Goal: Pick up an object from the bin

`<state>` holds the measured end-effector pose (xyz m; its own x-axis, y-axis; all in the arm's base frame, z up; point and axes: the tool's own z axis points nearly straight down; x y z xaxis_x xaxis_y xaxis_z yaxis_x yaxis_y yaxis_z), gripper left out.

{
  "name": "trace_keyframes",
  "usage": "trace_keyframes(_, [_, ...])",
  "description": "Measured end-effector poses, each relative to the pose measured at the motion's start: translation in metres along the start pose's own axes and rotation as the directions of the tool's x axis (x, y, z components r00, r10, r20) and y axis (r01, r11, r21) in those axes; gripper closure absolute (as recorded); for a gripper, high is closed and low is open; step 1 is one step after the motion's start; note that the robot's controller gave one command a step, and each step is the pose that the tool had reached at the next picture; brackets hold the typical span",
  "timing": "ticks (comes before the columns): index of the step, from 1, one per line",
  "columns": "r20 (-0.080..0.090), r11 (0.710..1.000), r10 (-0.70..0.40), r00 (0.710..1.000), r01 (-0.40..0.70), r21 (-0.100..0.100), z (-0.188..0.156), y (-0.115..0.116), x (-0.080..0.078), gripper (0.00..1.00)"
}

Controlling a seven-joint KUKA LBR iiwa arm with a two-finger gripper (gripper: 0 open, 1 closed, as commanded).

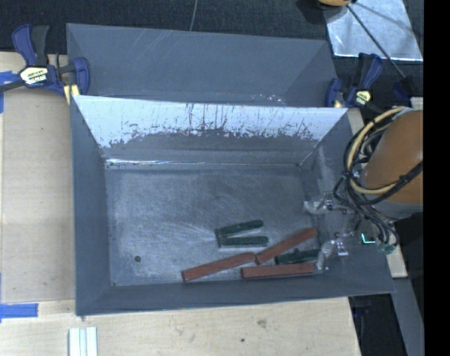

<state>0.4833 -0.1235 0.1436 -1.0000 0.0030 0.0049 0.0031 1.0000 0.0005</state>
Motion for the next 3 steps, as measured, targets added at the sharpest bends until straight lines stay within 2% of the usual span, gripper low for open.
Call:
trace_keyframes(1, [0.008,1.000,-0.004,1.000,0.004,0.002,-0.004,0.000,-0.002,0.00])
trace_keyframes(2, [0.011,1.000,-0.005,1.000,0.005,0.002,0.068,-0.004,-0.025,0.00])
trace_keyframes(3, [0.014,1.000,-0.006,1.000,0.006,0.003,0.061,-0.004,-0.022,0.00])
